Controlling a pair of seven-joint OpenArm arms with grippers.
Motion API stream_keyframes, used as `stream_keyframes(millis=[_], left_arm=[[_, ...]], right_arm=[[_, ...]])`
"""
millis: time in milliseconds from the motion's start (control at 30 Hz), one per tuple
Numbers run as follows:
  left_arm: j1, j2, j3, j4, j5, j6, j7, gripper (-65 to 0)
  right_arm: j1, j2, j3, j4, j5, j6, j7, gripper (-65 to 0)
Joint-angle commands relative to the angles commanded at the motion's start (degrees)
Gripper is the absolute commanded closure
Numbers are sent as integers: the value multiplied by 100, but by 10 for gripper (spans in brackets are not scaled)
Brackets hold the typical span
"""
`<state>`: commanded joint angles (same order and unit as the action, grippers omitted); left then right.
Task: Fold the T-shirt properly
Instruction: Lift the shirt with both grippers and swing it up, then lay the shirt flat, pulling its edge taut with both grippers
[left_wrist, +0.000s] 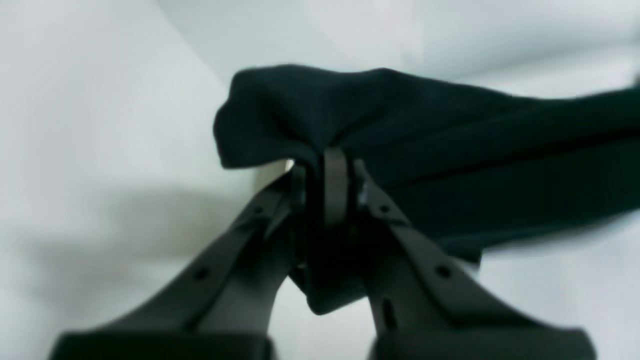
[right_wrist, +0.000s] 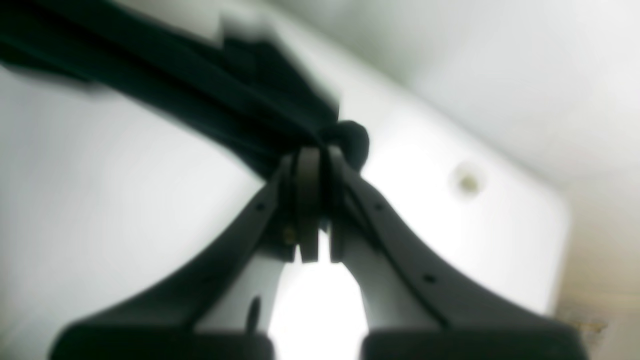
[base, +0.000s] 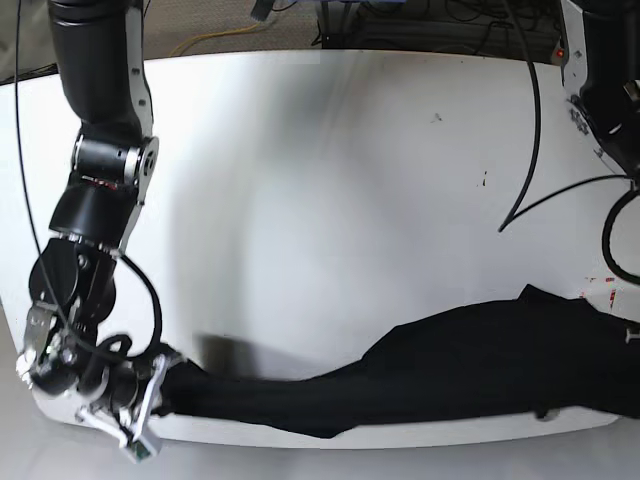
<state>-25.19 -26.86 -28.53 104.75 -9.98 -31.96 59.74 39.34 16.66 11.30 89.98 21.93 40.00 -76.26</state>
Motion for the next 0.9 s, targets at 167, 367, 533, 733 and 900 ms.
stream_keyframes(millis=[167, 367, 533, 733, 900], left_arm=[[1424, 334, -554, 404, 0, -229, 0, 0], [2831, 721, -985, 501, 9, -492, -18, 0], [3666, 958, -1345, 448, 35, -668, -35, 0], [4519, 1125, -1363, 316, 44, -668, -369, 0], [4888, 1090, -1336, 44, 44, -668, -501, -31]], right_arm=[[-1424, -44, 352, 738, 9, 0, -9, 0], [-3007, -70, 484, 1345, 9, 0, -9, 0], [-4141, -343, 958, 1486, 158, 0, 0, 0], [-5090, -343, 1213, 1486, 914, 0, 9, 0], [-5451, -316, 1222, 1486, 1073, 0, 9, -29]])
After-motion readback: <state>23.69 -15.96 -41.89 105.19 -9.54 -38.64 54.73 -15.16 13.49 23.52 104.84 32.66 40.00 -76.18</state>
